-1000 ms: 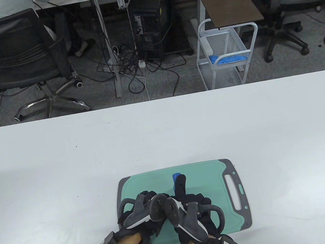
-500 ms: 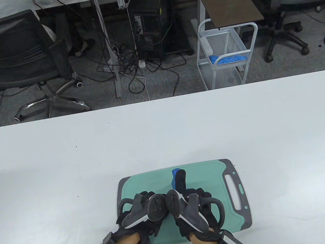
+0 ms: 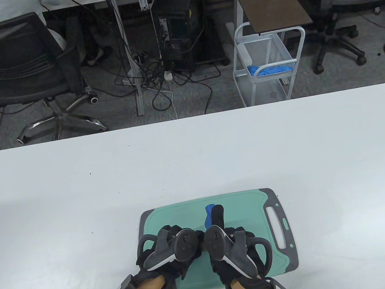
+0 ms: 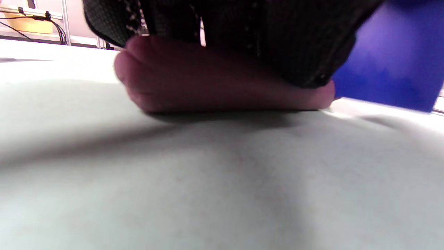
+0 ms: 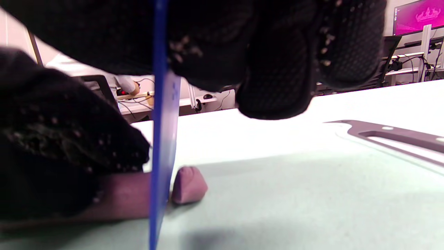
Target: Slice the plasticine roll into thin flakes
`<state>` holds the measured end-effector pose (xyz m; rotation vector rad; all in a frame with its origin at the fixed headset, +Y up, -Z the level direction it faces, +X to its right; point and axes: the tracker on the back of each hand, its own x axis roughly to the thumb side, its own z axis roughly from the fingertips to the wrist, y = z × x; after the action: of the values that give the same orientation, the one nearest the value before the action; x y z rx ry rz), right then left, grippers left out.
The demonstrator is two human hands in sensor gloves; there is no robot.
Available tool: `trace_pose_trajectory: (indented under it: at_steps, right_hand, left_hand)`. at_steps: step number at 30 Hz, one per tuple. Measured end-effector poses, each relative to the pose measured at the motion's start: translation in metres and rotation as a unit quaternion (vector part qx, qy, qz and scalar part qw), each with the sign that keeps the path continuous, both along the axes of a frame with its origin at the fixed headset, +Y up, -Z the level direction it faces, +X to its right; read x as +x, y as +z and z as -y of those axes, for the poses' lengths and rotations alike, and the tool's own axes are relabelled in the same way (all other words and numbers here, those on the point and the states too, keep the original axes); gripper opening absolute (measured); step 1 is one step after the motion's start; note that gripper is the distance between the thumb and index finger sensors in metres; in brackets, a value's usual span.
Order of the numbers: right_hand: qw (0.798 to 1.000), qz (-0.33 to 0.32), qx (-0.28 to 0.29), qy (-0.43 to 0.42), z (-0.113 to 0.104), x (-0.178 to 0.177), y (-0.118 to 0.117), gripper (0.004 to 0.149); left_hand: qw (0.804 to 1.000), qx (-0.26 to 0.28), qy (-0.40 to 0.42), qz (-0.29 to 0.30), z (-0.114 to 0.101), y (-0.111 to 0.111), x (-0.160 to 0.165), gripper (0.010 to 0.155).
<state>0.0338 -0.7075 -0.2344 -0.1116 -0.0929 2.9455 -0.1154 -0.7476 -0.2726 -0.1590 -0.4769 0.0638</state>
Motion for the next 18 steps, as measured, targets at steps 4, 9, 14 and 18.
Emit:
trace_pose_trajectory:
  at_steps: [4,9,14,18]
  right_hand:
    - [1.0,0.007,0.008,-0.016,-0.014,0.003,0.005,0.082]
    - [1.0,0.011,0.0,-0.018,-0.019,-0.001,0.009,0.081]
    - [1.0,0.008,-0.001,-0.007,-0.021,-0.007,0.012,0.081]
    - [1.0,0.008,-0.002,-0.004,-0.022,-0.012,0.015,0.081]
  left_hand:
    - [1.0,0.001,0.003,-0.002,0.0,0.0,0.0,0.053]
    - [1.0,-0.002,0.006,-0.002,0.0,-0.001,0.0,0.051]
    - [1.0,-0.002,0.005,-0.001,0.0,-0.001,0.0,0.05]
    - [1.0,-0.001,0.005,-0.001,0.0,-0.001,0.0,0.05]
